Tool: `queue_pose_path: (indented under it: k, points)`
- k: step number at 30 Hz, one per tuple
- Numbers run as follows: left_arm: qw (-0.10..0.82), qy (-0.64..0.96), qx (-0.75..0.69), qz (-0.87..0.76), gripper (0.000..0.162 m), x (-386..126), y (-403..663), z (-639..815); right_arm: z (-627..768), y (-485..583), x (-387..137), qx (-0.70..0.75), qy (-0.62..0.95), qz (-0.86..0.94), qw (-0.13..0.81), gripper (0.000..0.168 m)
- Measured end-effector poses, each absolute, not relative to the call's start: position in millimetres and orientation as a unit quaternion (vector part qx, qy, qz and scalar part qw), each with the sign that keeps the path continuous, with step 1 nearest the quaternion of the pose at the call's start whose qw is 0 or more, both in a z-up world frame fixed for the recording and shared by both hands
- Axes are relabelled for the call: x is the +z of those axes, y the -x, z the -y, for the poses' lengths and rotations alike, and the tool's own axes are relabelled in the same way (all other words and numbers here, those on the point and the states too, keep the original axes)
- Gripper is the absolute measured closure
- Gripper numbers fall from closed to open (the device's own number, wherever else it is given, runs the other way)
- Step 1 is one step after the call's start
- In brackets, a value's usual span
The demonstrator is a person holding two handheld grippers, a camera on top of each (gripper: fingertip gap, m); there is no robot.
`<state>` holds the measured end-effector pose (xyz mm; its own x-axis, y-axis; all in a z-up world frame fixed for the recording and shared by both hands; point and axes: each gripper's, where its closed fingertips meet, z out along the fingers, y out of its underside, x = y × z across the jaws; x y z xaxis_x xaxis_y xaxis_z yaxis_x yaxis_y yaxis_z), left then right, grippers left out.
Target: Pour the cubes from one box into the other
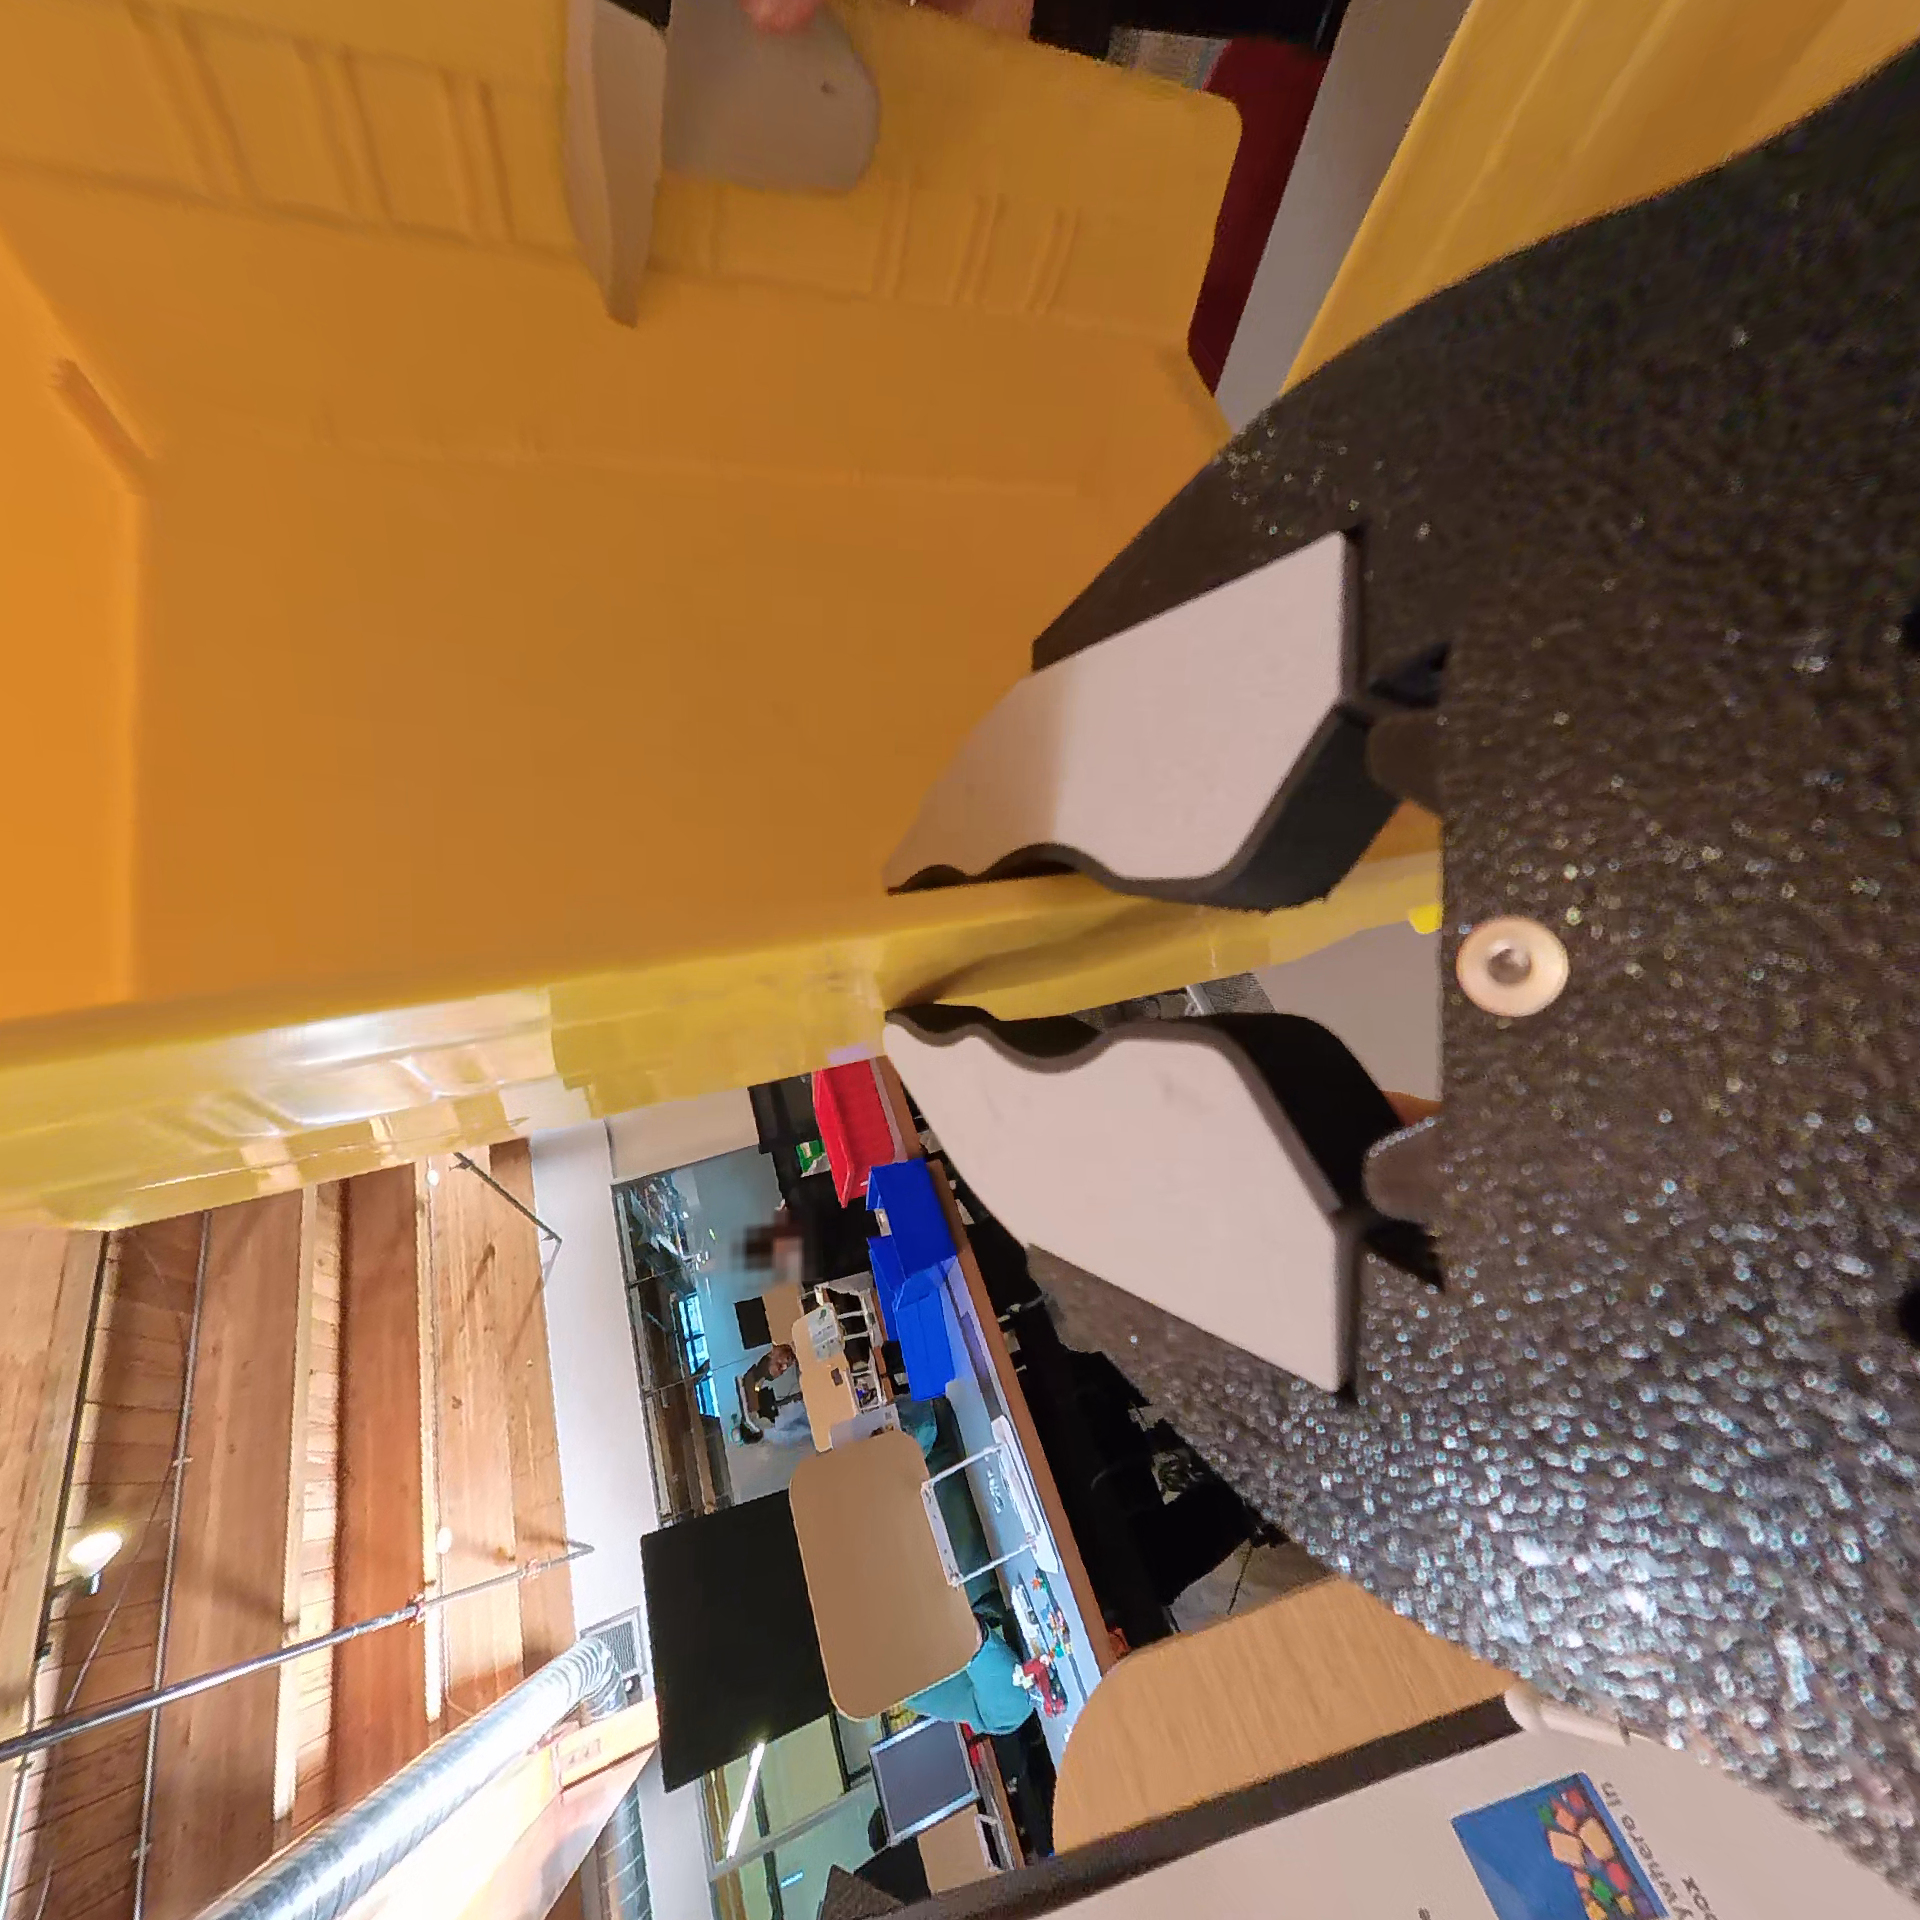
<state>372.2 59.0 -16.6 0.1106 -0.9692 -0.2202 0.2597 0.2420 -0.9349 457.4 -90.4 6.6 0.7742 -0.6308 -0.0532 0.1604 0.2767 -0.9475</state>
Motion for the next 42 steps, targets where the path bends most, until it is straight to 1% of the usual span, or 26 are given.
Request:
queue_pose_path:
  k: [20, 27, 30, 32, 35, 38, 42]
  points:
    - [0.654, 0.349, -0.474, -0.475, 0.141, -11.7, -350.3, -48.3, 99.3, -437.5, 8.3, -0.247, 0.503, -0.214, 0.8, 0.157]
    - [0.658, 0.353, -0.458, -0.483, 0.142, -18.1, -345.3, -49.1, 99.6, -431.1, -0.2, -0.247, 0.508, -0.215, 0.797, 0.157]
    - [0.663, 0.366, -0.425, -0.495, 0.145, -16.6, -339.3, -53.4, 95.5, -425.2, -2.1, -0.266, 0.542, -0.217, 0.767, 0.157]
    - [0.657, 0.39, -0.404, -0.503, 0.149, -11.8, -331.6, -63.4, 88.1, -416.4, -2.9, -0.284, 0.582, -0.22, 0.729, 0.157]
    - [0.623, 0.462, -0.357, -0.52, 0.153, -8.7, -310.4, -89.0, 65.4, -394.8, -5.0, -0.273, 0.637, -0.259, 0.673, 0.157]
    - [0.593, 0.529, -0.295, -0.531, 0.155, -12.0, -271.7, -124.3, 29.3, -364.3, -13.6, -0.27, 0.685, -0.293, 0.61, 0.162]
    - [0.584, 0.602, -0.198, -0.507, 0.155, -15.4, -189.6, -195.6, -55.9, -301.7, -21.0, -0.222, 0.723, -0.261, 0.6, 0.162]
